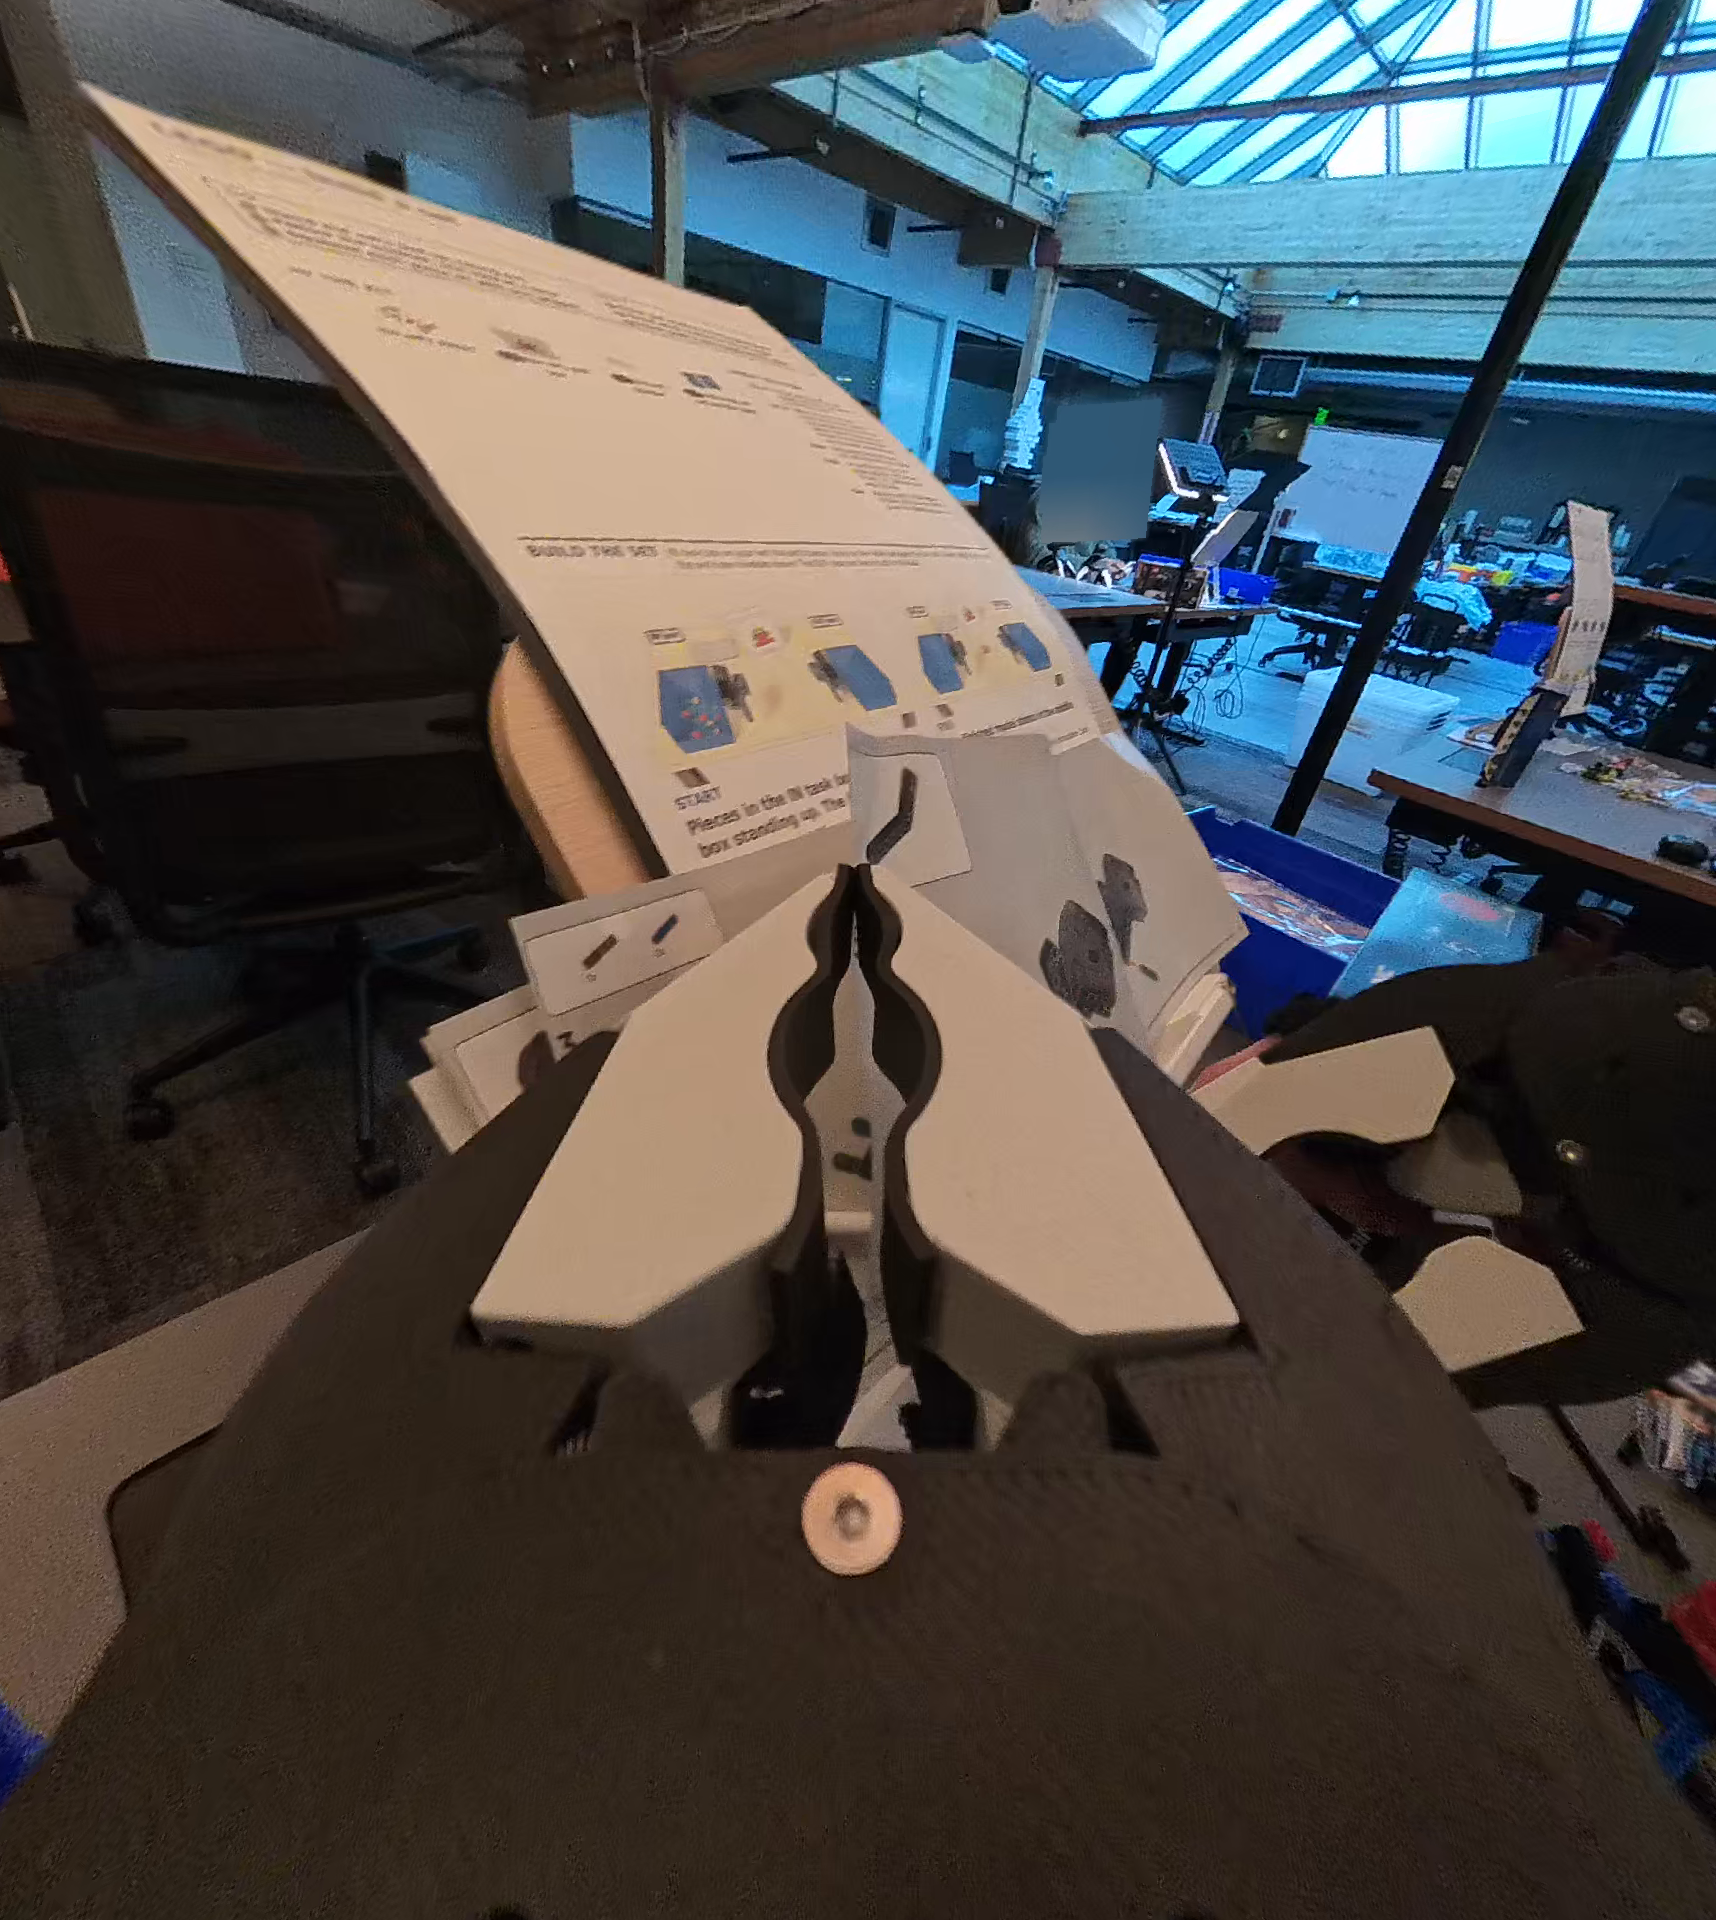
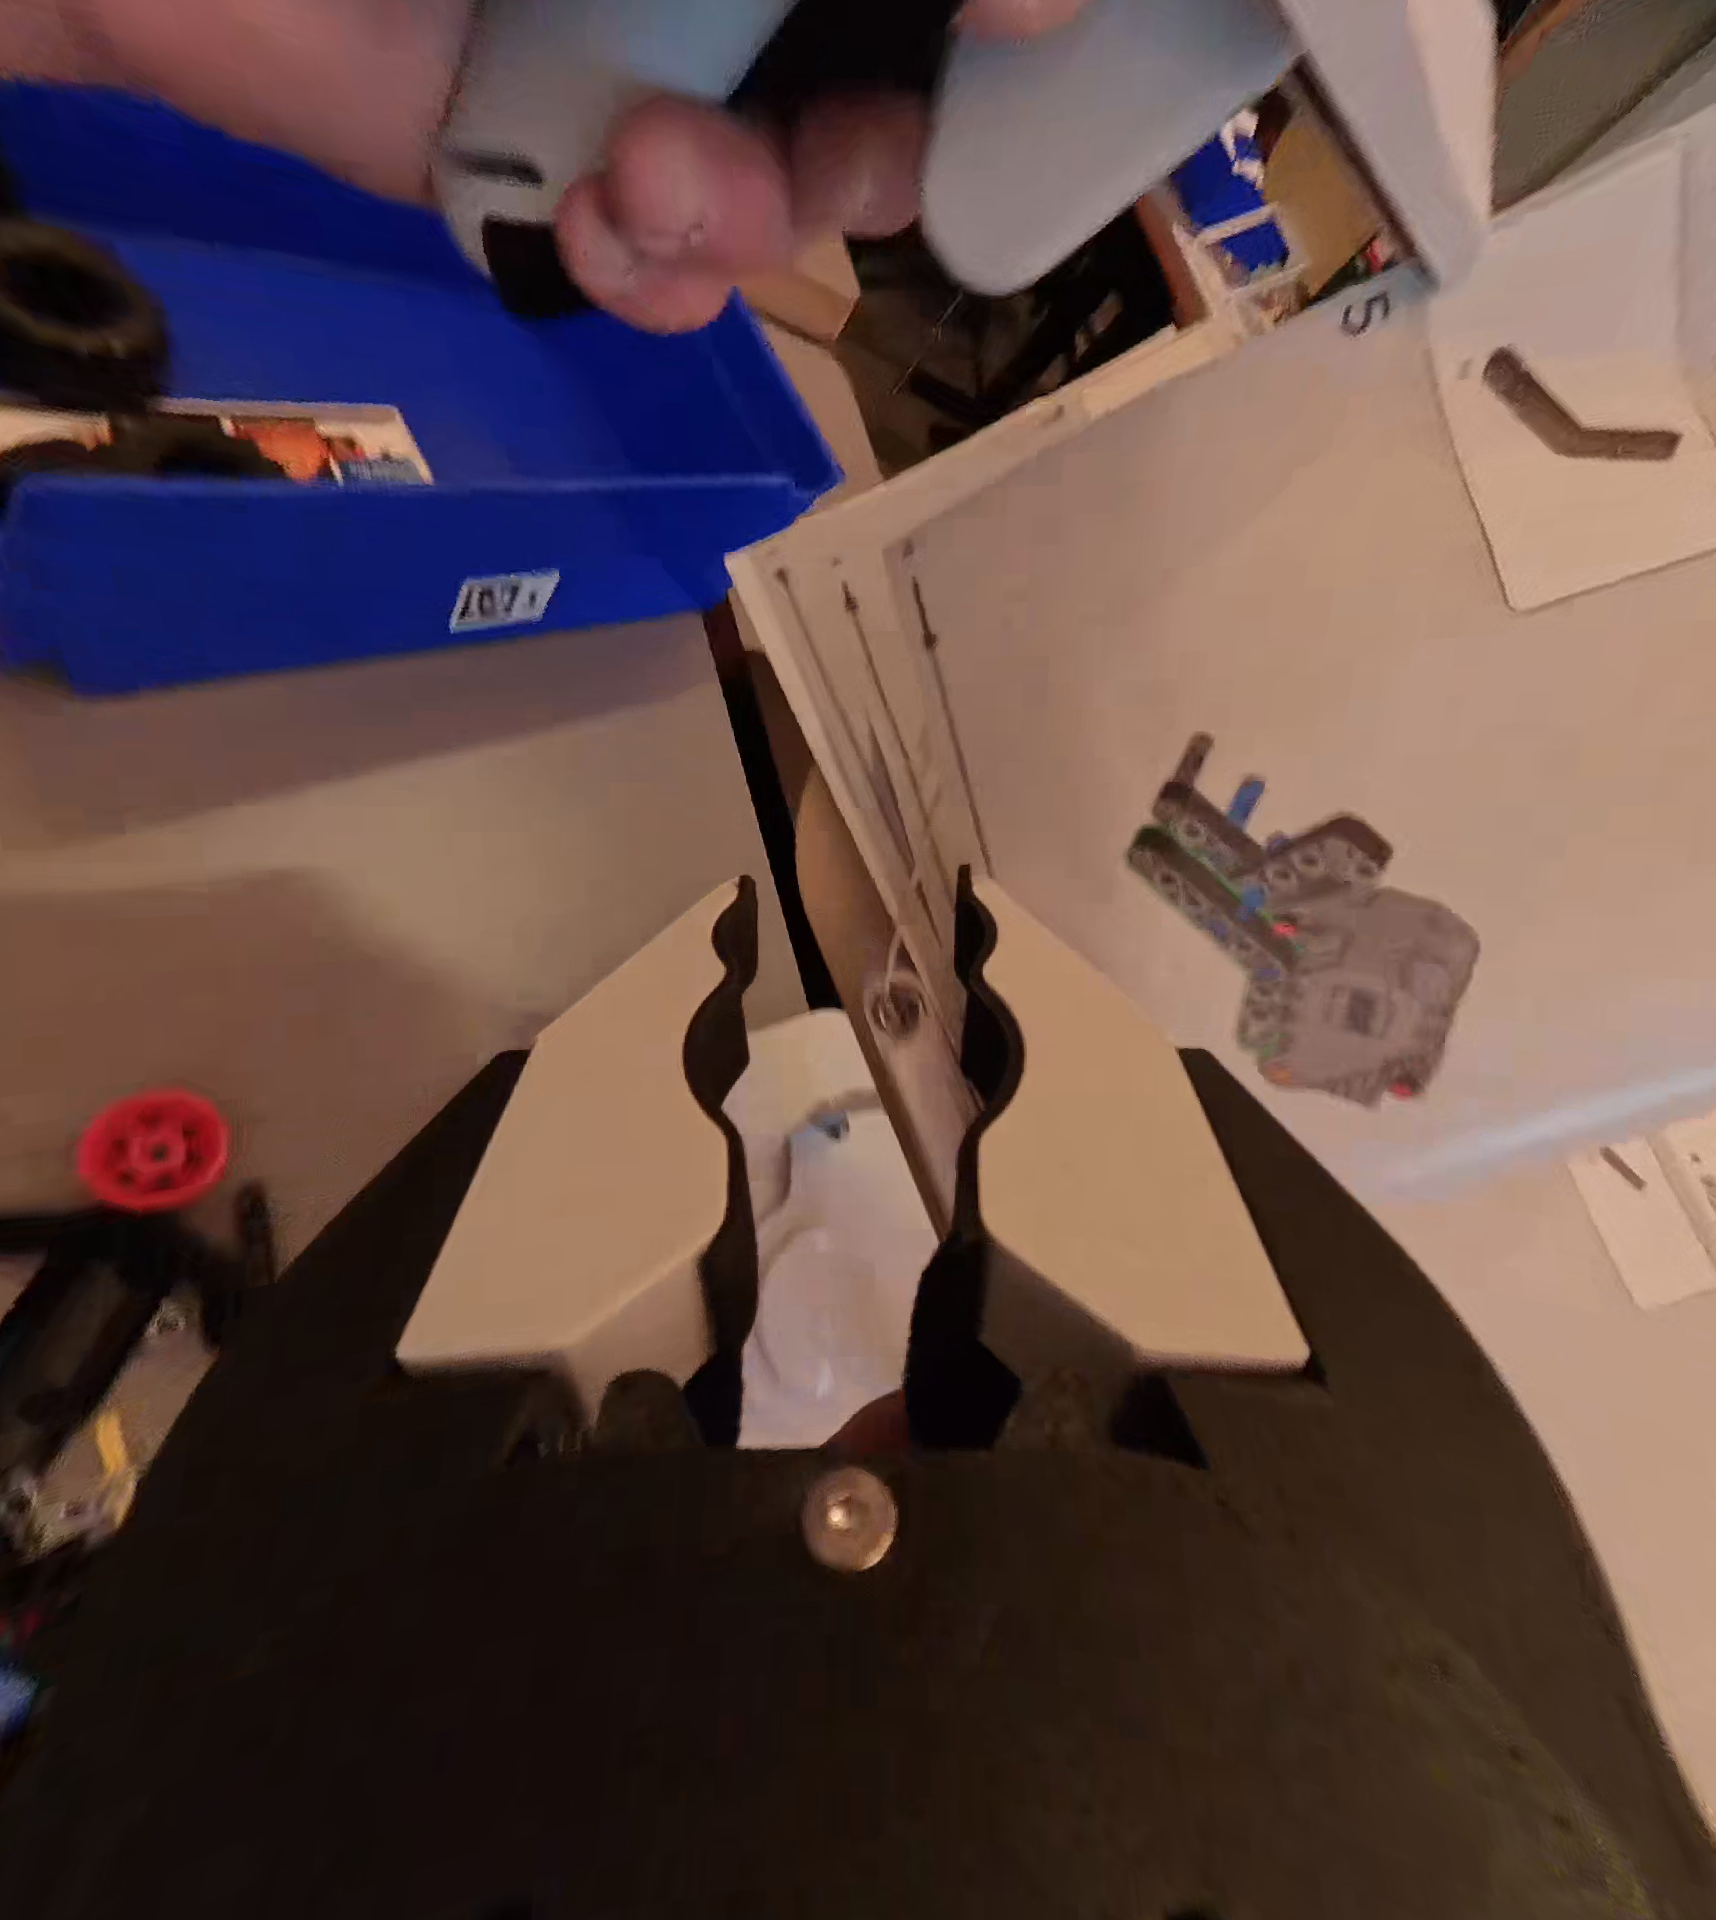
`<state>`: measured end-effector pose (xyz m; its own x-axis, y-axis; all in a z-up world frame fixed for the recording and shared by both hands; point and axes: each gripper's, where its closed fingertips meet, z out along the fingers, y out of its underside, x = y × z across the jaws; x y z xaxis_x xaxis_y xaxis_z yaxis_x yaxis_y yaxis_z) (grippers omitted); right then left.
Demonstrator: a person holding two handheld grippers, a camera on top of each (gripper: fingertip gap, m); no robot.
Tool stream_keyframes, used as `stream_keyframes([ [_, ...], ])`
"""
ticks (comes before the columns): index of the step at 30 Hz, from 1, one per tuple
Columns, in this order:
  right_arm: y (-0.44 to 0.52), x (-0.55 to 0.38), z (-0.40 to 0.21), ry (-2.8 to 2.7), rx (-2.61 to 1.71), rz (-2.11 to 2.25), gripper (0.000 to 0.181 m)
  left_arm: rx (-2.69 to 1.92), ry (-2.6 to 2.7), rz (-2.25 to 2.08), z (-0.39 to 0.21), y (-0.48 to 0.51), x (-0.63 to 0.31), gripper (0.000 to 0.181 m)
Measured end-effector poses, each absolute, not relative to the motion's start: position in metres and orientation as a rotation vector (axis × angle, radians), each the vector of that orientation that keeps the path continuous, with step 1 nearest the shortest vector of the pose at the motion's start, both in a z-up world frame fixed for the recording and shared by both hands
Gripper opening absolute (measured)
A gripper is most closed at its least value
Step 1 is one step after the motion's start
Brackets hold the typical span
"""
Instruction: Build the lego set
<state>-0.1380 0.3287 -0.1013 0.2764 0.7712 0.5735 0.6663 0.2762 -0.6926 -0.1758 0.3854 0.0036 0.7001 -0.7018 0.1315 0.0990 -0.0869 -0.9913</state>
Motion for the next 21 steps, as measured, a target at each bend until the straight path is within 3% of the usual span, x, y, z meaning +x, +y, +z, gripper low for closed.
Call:
stream_keyframes([
  [2, 0.341, -0.147, -0.104, -1.426, -1.401, 0.012, 0.034, -1.542, 0.517, -0.706, -0.003, 0.390, -0.181, 0.000],
  [9, 0.353, -0.163, -0.120, -1.486, -1.431, -0.034, 0.000, -1.553, 0.474, -0.688, -0.012, 0.400, -0.196, 0.000],
  [21, 0.342, -0.162, -0.117, -1.518, -1.232, -0.031, 0.000, -1.655, 0.309, -0.602, -0.057, 0.424, -0.233, 0.000],
])
